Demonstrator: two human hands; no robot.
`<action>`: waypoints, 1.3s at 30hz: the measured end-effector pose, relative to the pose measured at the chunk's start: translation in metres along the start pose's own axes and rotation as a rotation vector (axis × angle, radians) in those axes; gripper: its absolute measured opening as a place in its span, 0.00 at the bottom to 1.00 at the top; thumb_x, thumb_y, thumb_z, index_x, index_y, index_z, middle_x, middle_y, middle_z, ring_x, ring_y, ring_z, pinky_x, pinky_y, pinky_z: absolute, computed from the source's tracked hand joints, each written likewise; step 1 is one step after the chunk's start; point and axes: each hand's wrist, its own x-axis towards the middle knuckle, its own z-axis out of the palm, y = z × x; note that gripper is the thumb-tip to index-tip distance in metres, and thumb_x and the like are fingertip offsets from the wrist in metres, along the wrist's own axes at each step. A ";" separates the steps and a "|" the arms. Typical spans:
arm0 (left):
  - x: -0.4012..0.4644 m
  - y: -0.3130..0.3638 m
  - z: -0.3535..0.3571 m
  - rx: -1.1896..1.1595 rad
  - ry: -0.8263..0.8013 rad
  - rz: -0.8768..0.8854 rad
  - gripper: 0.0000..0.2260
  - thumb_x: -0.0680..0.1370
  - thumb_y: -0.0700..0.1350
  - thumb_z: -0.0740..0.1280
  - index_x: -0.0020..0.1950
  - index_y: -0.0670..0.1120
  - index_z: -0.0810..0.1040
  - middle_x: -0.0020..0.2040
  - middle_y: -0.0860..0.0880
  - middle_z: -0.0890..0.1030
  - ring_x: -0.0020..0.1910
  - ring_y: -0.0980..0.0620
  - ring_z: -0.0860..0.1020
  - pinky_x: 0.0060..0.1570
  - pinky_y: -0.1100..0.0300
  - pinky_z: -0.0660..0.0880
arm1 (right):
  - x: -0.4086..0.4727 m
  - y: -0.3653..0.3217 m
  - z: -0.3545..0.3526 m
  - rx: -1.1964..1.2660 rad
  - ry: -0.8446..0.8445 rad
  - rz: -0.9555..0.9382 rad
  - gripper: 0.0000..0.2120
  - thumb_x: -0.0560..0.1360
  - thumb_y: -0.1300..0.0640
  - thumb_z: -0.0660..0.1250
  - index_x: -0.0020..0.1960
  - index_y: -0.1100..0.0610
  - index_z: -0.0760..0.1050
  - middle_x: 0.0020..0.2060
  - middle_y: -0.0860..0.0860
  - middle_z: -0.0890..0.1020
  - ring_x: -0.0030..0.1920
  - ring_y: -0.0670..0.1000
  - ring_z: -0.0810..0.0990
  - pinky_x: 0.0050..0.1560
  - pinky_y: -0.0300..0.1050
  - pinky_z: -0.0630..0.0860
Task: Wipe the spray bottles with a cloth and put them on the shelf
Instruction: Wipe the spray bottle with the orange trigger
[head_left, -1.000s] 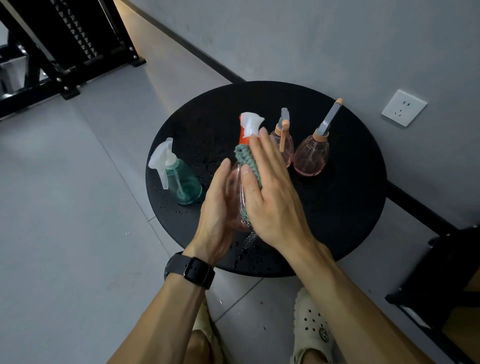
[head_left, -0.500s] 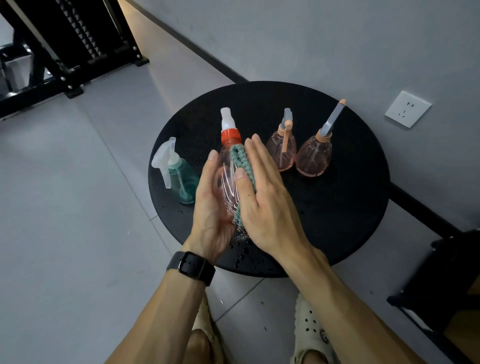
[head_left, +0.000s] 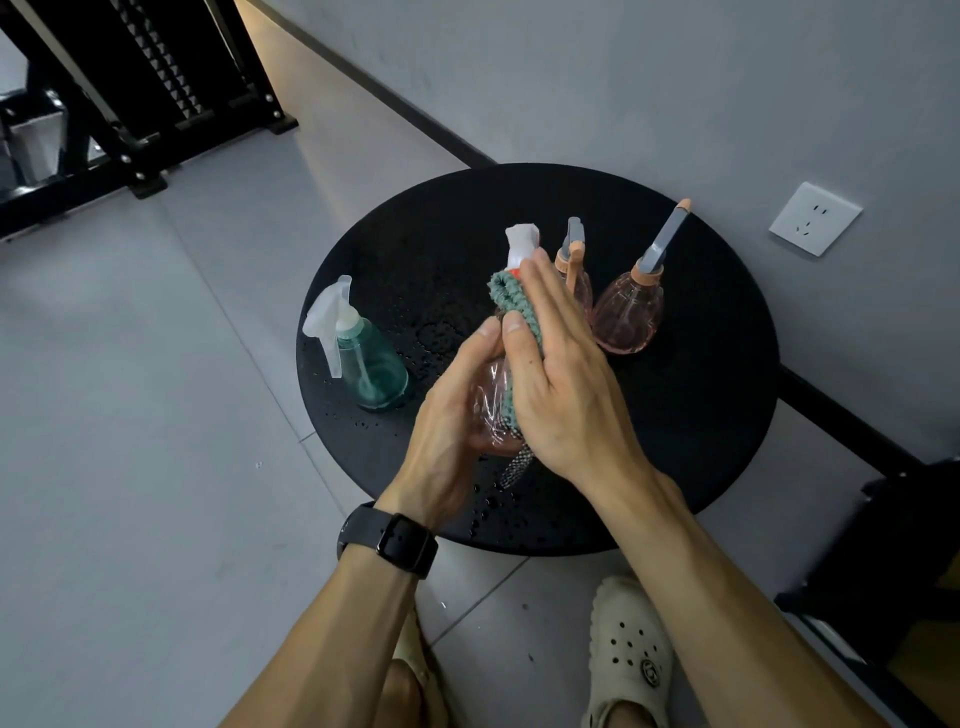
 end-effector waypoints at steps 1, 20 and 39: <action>0.000 -0.001 0.000 0.029 0.007 0.007 0.19 0.81 0.60 0.60 0.61 0.51 0.82 0.54 0.51 0.85 0.49 0.52 0.83 0.35 0.58 0.77 | 0.001 0.001 0.000 -0.018 0.003 -0.011 0.25 0.84 0.52 0.49 0.79 0.56 0.50 0.79 0.48 0.50 0.75 0.37 0.45 0.75 0.33 0.45; 0.004 0.005 -0.004 -0.238 0.077 0.085 0.16 0.82 0.53 0.62 0.61 0.46 0.81 0.51 0.48 0.83 0.52 0.51 0.81 0.54 0.57 0.78 | -0.008 -0.002 0.021 -0.074 0.031 -0.112 0.26 0.83 0.52 0.50 0.78 0.60 0.52 0.78 0.52 0.54 0.77 0.43 0.46 0.77 0.39 0.47; 0.004 0.006 -0.005 -0.124 0.054 0.129 0.15 0.83 0.50 0.60 0.48 0.51 0.87 0.47 0.50 0.86 0.46 0.55 0.84 0.43 0.63 0.80 | -0.008 0.001 0.016 0.033 -0.013 -0.026 0.26 0.83 0.51 0.50 0.79 0.55 0.50 0.79 0.47 0.51 0.76 0.38 0.45 0.76 0.36 0.47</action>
